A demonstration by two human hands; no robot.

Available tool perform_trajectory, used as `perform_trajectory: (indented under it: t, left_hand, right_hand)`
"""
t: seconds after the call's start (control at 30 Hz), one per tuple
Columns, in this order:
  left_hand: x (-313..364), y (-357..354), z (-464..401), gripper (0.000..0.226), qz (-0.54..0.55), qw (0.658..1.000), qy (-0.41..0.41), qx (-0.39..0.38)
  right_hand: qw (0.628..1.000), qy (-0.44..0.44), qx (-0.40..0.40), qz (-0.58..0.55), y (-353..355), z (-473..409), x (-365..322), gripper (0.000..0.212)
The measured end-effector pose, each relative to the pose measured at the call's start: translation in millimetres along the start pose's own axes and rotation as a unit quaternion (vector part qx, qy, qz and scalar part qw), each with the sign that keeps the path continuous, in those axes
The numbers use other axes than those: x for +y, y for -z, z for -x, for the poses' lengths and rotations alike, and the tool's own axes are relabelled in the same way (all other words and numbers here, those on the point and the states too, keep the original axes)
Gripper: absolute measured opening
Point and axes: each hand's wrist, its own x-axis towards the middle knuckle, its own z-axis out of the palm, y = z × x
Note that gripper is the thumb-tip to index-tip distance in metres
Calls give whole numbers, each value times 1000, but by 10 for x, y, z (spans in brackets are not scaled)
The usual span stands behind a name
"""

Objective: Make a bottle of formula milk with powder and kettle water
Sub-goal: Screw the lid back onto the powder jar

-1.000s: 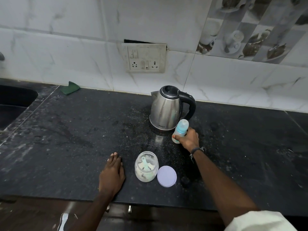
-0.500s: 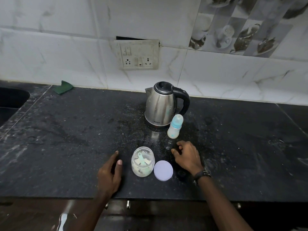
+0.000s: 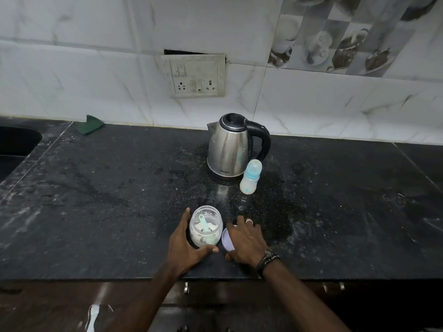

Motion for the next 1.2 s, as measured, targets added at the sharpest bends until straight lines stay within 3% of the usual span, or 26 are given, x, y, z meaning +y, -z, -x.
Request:
perform_trajectory:
  t: [0.1,0.2,0.3,0.37,0.43,0.5,0.57,0.77,0.87,0.97,1.07,1.2]
  left_hand:
    - [19,-19,-3,135,8,1000,-17,-1]
    - [60,-21,16,117,13,999,-28,7]
    - [136,-9,48,97,1,999,-32,27]
    - [145,-10,68,92,-6,999,-28,34]
    - [153,-10,81,90,-12,999,-23,34]
    - [157,-14,81,92,-15,999,-17,32]
    - [160,-18,83,94,-13,999,-14,34]
    - [186,5,116,95,-5,1000,10,29]
    - [167,-3,116,102,-20,999,23,33]
    - [133,-18,110,105,-28,999,33,24]
    - [115,-24,105,108,-35,998,42,17]
    - [162,-17,113,88,-32,999,33,20]
  right_hand:
    - [1000,4,8,14,-16,-11,11,71]
    - [1000,-12,7,-17,58,-6,95,77]
    - [991,-43,87,-97,212,-47,241,76]
    - [959,-50,182,-209,300,-99,298,69]
    - [905,-50,254,-338,397,-151,293,61]
    - [859,-23,300,-413,471,-179,247,47]
    - [845,29,303,-440,502,-178,189,37]
    - [916,153,181,-323,541,-71,4,31]
    - [932,198,130,-274,619,-36,-56,52]
    - [960,202,72,-183,707,-55,-136,76]
    - [974,206,46,-80,796,-68,-241,77]
    - [977,207,37,-28,891,-65,-304,75]
